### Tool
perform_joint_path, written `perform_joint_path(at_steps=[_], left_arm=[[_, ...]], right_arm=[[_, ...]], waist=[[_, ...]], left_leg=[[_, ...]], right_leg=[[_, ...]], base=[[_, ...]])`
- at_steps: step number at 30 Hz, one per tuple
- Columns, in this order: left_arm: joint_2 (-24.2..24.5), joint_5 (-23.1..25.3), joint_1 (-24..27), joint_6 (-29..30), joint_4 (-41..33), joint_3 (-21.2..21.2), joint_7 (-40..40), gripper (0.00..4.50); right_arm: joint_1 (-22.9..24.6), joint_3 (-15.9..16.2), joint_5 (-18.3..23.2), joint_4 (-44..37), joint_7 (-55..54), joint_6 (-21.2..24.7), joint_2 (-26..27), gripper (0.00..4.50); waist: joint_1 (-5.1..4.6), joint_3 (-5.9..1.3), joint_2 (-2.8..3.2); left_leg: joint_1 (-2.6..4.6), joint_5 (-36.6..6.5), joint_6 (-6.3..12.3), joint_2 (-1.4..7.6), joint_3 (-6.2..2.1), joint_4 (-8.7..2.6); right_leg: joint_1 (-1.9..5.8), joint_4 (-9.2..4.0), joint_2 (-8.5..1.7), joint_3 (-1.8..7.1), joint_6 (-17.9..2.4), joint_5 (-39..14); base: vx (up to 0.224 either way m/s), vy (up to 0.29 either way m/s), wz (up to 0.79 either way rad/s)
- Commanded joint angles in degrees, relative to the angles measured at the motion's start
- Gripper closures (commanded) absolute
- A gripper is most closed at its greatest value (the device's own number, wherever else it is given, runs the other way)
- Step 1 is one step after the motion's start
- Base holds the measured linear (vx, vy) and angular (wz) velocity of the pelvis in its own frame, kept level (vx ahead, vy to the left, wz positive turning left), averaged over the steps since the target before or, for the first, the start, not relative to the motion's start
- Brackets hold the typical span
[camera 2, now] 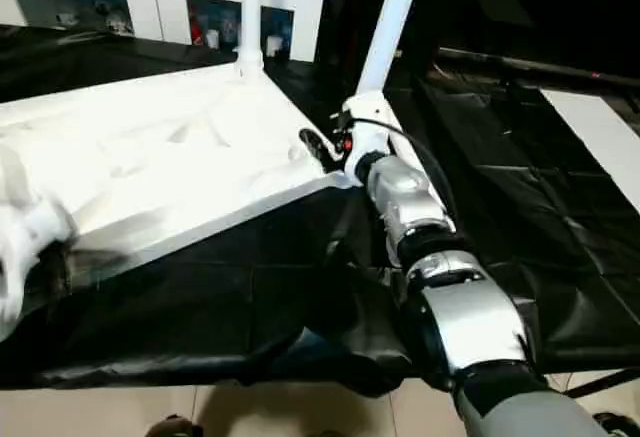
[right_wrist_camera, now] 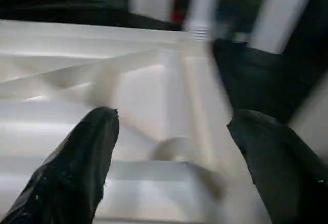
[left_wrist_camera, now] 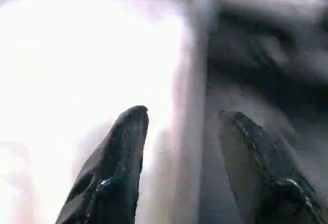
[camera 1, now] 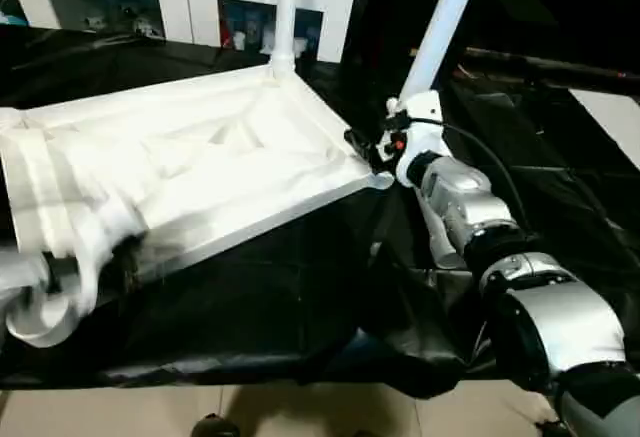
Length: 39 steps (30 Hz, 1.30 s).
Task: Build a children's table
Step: Rotate leg to tighten
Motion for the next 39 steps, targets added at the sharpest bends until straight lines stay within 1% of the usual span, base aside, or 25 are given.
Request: perform_joint_path(at_steps=[1, 3, 6, 7, 8, 9, 10, 11, 12, 13, 14, 17, 18, 19, 23, 26, 27, 28, 30, 32, 34, 35, 36, 38, 39], left_arm=[[0.23, 0.4, -0.67, -1.37, 3.17, 3.19, 3.64, 2.02], [0.49, 0.97, -0.97, -1.73, 4.19, 3.7, 4.69, 2.02], [1.87, 7.62, -1.78, -3.46, 10.8, 5.15, 14.68, 2.02], [2.06, 9.17, -2.09, -4.05, 12.68, 5.51, 17.36, 2.02], [1.71, 10.05, -2.64, -3.56, 14.2, 6.3, 20.21, 2.02], [1.71, 10.05, -2.64, -3.56, 14.2, 6.3, 20.21, 2.02], [2.34, 12.91, -3.04, -2.63, 17.73, 6.45, 25.11, 2.02], [2.34, 12.91, -3.04, -2.63, 17.73, 6.45, 25.11, 2.02], [3.7, 15.89, -2.68, -4.0, 21.3, 5.41, 27.58, 2.02], [4.26, 16.92, -2.45, -5.07, 22.6, 4.87, 28.14, 2.02], [4.43, 17.16, -2.42, -5.77, 23.76, 4.72, 28.35, 2.02], [5.14, 17.58, -2.26, -7.08, 26.71, 3.25, 27.26, 2.02], [5.14, 17.58, -2.26, -7.08, 26.71, 3.25, 27.26, 2.02], [5.9, 19.0, -2.63, -8.59, 29.75, 1.19, 26.79, 2.02], [7.34, 21.83, -3.59, -10.29, 34.93, -2.32, 25.86, 2.02], [8.73, 23.96, -3.85, -10.94, 37.79, -5.49, 23.11, 2.02], [9.19, 24.62, -3.84, -11.02, 38.3, -6.37, 22.34, 2.02], [9.72, 25.07, -3.61, -11.35, 38.69, -7.4, 20.7, 2.02], [10.09, 24.82, -3.05, -12.74, 38.77, -8.15, 18.05, 2.02], [10.32, 23.92, -2.61, -12.96, 38.35, -8.56, 16.37, 2.02], [10.98, 23.22, -1.9, -14.21, 37.36, -9.57, 13.57, 2.02], [11.22, 22.78, -1.68, -14.02, 36.85, -9.79, 12.66, 2.02], [11.37, 22.49, -1.56, -13.8, 36.56, -9.91, 12.12, 2.02], [12.89, 21.51, -0.38, -15.53, 34.69, -11.46, 6.04, 2.02], [12.89, 21.51, -0.38, -15.53, 34.69, -11.46, 6.04, 2.02]], right_arm=[[2.2, 1.39, -0.61, -2.45, 2.99, -0.6, -0.34, 0.62], [2.59, 1.7, -0.76, -2.52, 3.28, -1.11, -0.14, 0.62], [6.55, 2.54, -1.76, -6.35, 0.49, 0.02, 0.17, 0.62], [7.73, 2.71, -2.15, -7.68, -1.07, 0.81, 0.1, 0.62], [8.73, 2.57, -2.3, -8.85, -2.07, 1.75, -0.02, 0.62], [8.73, 2.57, -2.3, -8.85, -2.07, 1.75, -0.02, 0.62], [11.31, 1.97, -2.5, -12.28, -5.35, 4.69, -0.49, 0.62], [11.31, 1.97, -2.5, -12.28, -5.35, 4.69, -0.49, 0.62], [13.68, 1.08, -3.01, -15.37, -8.13, 7.13, -0.84, 0.62], [14.5, 0.78, -3.22, -16.38, -9.15, 7.85, -0.95, 0.62], [15.48, 0.56, -3.3, -17.56, -9.83, 8.75, -1.06, 0.62], [17.7, 0.77, -3.56, -19.41, -10.49, 10.49, -1.25, 0.62], [17.7, 0.77, -3.56, -19.41, -10.49, 10.49, -1.25, 0.62], [18.87, 1.53, -4.49, -20.09, -11.37, 11.37, -1.35, 0.62], [19.49, 2.82, -5.92, -19.75, -12.57, 12.59, -0.96, 0.62], [20.1, 4.43, -7.11, -20.58, -12.83, 14.21, -0.21, 0.62], [19.92, 4.77, -7.41, -20.19, -12.82, 13.95, 0.08, 0.62], [19.13, 4.98, -7.72, -18.73, -12.97, 13.16, 0.6, 0.62], [17.71, 4.85, -7.91, -16.51, -13.16, 12.29, 1.4, 0.62], [17.09, 4.62, -8.06, -15.65, -13.13, 12.04, 1.8, 0.62], [16.12, 4.66, -8.21, -14.08, -12.78, 11.51, 2.29, 0.62], [15.58, 4.86, -8.4, -13.08, -12.73, 11.17, 2.52, 0.62], [15.23, 5.01, -8.54, -12.44, -12.73, 10.95, 2.67, 0.62], [13.61, 5.35, -9.16, -9.62, -12.79, 9.99, 3.53, 0.62], [13.61, 5.35, -9.16, -9.62, -12.79, 9.99, 3.53, 0.62]], waist=[[-0.38, -3.5, 1.94], [-0.56, -3.54, 1.85], [-0.58, -3.66, 2.22], [-0.55, -3.55, 2.16], [-0.54, -3.69, 2.21], [-0.5, -3.68, 2.23], [-0.37, -3.67, 2.44], [-0.35, -3.66, 2.37], [-0.21, -3.6, 2.6], [-0.13, -3.56, 2.38], [0.01, -3.59, 2.55], [0.46, -3.57, 2.61], [0.57, -3.5, 2.8], [0.65, -3.55, 2.91], [0.57, -3.42, 3.01], [0.45, -3.38, 2.98], [0.43, -3.46, 3.14], [0.44, -3.53, 3.24], [0.44, -3.52, 2.99], [0.53, -3.61, 3.2], [0.54, -3.56, 3.26], [0.6, -3.49, 3.1], [0.61, -3.51, 3.14], [0.59, -3.41, 3.31], [0.61, -3.29, 3.31]], left_leg=[[0.58, -7.35, -0.47, 0.66, 0.07, -3.66], [0.71, -6.94, -0.33, 0.67, 0.17, -3.54], [1.03, -6.1, 0.1, 0.76, 0.22, -3.51], [1.06, -5.99, 0.11, 0.77, 0.2, -3.54], [1.18, -5.78, -0.17, 0.77, 0.12, -3.57], [1.35, -6.13, -0.29, 0.81, 0.11, -3.59], [1.33, -6.63, -0.69, 0.82, 0.07, -3.65], [1.42, -6.61, -0.78, 0.8, 0.13, -3.59], [1.56, -7.15, -0.8, 0.77, 0.01, -3.67], [1.52, -7.64, -0.94, 0.73, 0.0, -3.73], [1.67, -8.4, -1.24, 0.8, -0.07, -3.8], [1.84, -9.71, -1.77, 0.84, -0.01, -3.87], [1.83, -10.35, -2.0, 0.82, -0.03, -3.98], [1.79, -10.86, -2.26, 0.85, -0.15, -4.02], [1.94, -13.42, -2.79, 0.75, -0.3, -4.26], [1.93, -13.85, -2.86, 0.84, -0.4, -4.33], [1.9, -13.8, -2.96, 0.94, -0.47, -4.35], [1.97, -13.29, -2.93, 1.0, -0.41, -4.31], [2.01, -12.41, -2.72, 1.01, -0.32, -4.27], [2.05, -11.93, -2.71, 1.03, -0.24, -4.22], [2.05, -11.19, -2.74, 1.01, -0.16, -4.27], [2.09, -11.8, -2.77, 1.01, -0.15, -4.31], [2.08, -12.83, -2.98, 1.01, -0.17, -4.35], [2.21, -14.47, -3.39, 1.14, -0.29, -4.49], [2.21, -15.28, -3.61, 1.21, -0.3, -4.55]], right_leg=[[3.19, -3.12, -3.8, 2.97, -11.57, 3.04], [3.09, -3.08, -3.82, 3.07, -11.32, 2.91], [2.88, -3.09, -3.68, 3.04, -11.6, 3.99], [2.87, -3.21, -3.63, 3.06, -10.99, 4.19], [2.97, -3.14, -3.63, 3.03, -10.82, 4.09], [2.81, -3.2, -3.76, 3.02, -11.05, 3.76], [2.9, -3.25, -3.77, 3.0, -11.2, 3.31], [2.8, -3.24, -3.7, 3.03, -11.14, 3.71], [2.74, -3.4, -3.6, 2.97, -10.71, 3.11], [2.78, -3.45, -3.71, 3.04, -10.12, 2.12], [2.67, -3.53, -3.83, 3.02, -9.94, 0.99], [2.45, -3.66, -3.94, 3.05, -10.24, 0.3], [2.37, -3.73, -3.96, 3.02, -10.39, -0.07], [2.45, -3.71, -4.08, 3.0, -10.46, -0.58], [2.38, -4.09, -4.19, 3.04, -10.02, -3.64], [2.35, -4.2, -4.38, 3.15, -9.89, -4.95], [2.42, -4.07, -4.52, 3.17, -10.07, -4.77], [2.31, -4.01, -4.52, 3.17, -10.42, -3.53], [2.26, -3.79, -4.53, 3.15, -11.17, -1.81], [2.27, -3.72, -4.61, 3.2, -11.57, -1.05], [2.19, -3.51, -4.36, 3.06, -11.94, 1.29], [2.14, -3.57, -4.4, 3.04, -11.9, 0.67], [2.18, -3.61, -4.52, 3.07, -11.83, -0.76], [2.07, -3.81, -4.68, 3.11, -11.63, -3.09], [1.95, -3.93, -4.74, 3.16, -11.55, -4.02]], base=[[0.0, 0.0, 0.0], [0.0, 0.0, 0.0], [0.0, 0.0, 0.0], [0.0, 0.0, 0.0], [0.0, 0.0, 0.0], [0.0, 0.0, 0.0], [0.0, 0.0, 0.0], [0.0, 0.0, 0.0], [0.0, 0.0, 0.0], [0.0, 0.0, 0.0], [0.0, 0.0, 0.0], [0.0, 0.0, 0.0], [0.0, 0.0, 0.0], [0.0, 0.0, 0.0], [0.0, 0.0, 0.0], [0.0, 0.0, 0.0], [0.0, 0.0, 0.0], [0.0, 0.0, 0.0], [0.0, 0.0, 0.0], [0.0, 0.0, 0.0], [0.0, 0.0, 0.0], [0.0, 0.0, 0.0], [0.0, 0.0, 0.0], [0.0, 0.0, 0.0], [0.0, 0.0, 0.0]])
